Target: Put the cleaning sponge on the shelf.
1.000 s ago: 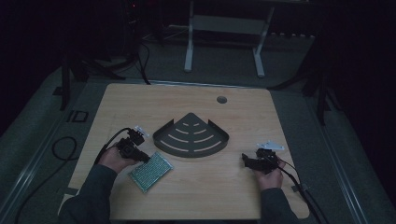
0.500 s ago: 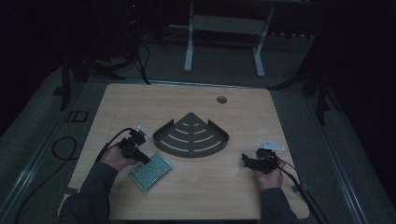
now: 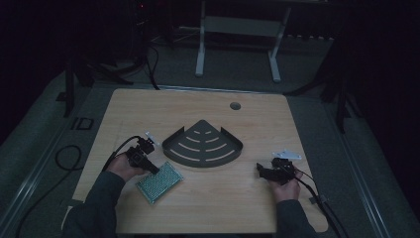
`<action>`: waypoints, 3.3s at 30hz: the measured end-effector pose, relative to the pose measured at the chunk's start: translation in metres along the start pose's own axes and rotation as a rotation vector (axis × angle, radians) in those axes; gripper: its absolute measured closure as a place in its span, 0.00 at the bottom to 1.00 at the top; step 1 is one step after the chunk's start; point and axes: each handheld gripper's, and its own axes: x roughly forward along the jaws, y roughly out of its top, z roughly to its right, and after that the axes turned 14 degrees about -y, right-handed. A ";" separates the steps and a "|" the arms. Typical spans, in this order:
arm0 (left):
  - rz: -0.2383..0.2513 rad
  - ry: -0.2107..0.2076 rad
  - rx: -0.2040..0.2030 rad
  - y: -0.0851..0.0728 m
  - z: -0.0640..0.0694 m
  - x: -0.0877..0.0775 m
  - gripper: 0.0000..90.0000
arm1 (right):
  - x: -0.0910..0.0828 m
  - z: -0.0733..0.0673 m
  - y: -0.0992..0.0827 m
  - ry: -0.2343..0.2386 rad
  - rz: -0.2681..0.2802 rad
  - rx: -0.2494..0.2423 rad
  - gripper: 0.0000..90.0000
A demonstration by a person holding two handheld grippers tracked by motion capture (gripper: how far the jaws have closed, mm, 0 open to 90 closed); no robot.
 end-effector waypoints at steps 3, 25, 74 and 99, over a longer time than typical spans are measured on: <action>-0.005 0.008 -0.005 0.001 0.001 0.000 0.99 | 0.000 0.000 0.000 0.000 0.000 0.000 0.23; 0.039 0.019 -0.009 0.001 0.010 -0.026 1.00 | 0.000 0.000 0.000 0.001 0.000 0.000 0.23; 0.129 0.041 0.016 0.014 0.023 -0.079 1.00 | 0.001 0.000 0.001 0.001 0.000 0.001 0.23; 0.137 0.060 0.044 0.045 0.030 -0.093 1.00 | 0.001 0.000 0.001 0.001 0.000 0.001 0.23</action>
